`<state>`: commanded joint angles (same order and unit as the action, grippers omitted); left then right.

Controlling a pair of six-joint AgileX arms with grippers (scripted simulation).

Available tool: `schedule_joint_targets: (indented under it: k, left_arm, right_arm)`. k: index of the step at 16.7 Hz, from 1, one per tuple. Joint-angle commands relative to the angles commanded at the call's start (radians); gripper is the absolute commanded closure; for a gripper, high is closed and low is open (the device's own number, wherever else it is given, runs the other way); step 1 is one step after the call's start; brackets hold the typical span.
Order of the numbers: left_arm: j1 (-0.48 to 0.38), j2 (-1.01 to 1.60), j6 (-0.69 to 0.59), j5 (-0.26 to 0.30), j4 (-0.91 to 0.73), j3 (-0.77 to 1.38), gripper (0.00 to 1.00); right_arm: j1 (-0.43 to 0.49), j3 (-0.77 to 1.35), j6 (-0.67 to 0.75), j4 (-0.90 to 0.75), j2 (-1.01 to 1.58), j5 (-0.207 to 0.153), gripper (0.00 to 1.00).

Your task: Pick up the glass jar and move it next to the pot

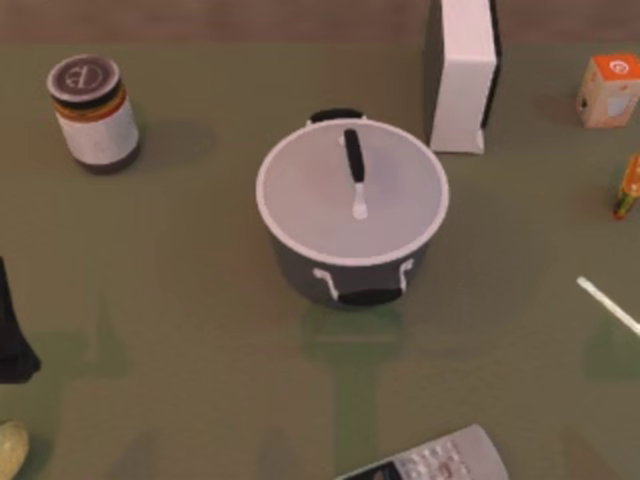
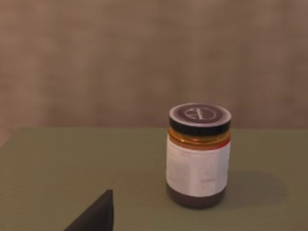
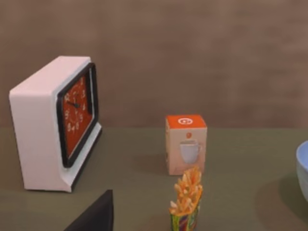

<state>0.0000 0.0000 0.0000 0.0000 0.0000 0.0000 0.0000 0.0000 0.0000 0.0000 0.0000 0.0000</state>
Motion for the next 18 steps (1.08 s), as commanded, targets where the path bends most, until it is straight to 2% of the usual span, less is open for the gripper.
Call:
schedule_joint_targets:
  k: [4,9,13,18]
  left_arm:
    - [0.000,0.025,0.005,0.004,-0.022,0.015,0.00]
    - [-0.009,0.253,0.057,0.046,-0.207,0.185,0.00]
    - [-0.020,0.550,0.138,0.099,-0.414,0.469,0.00]
    - [-0.028,0.990,0.283,0.164,-0.661,0.990,0.00]
  right_arm:
    - [0.000,0.000,0.000,0.000,0.000,0.000,0.00]
    - [0.000,0.000,0.000,0.000,0.000,0.000,0.00]
    - [0.000,0.000,0.000,0.000,0.000,0.000,0.00]
    - [0.000,0.000,0.000,0.000,0.000,0.000,0.00]
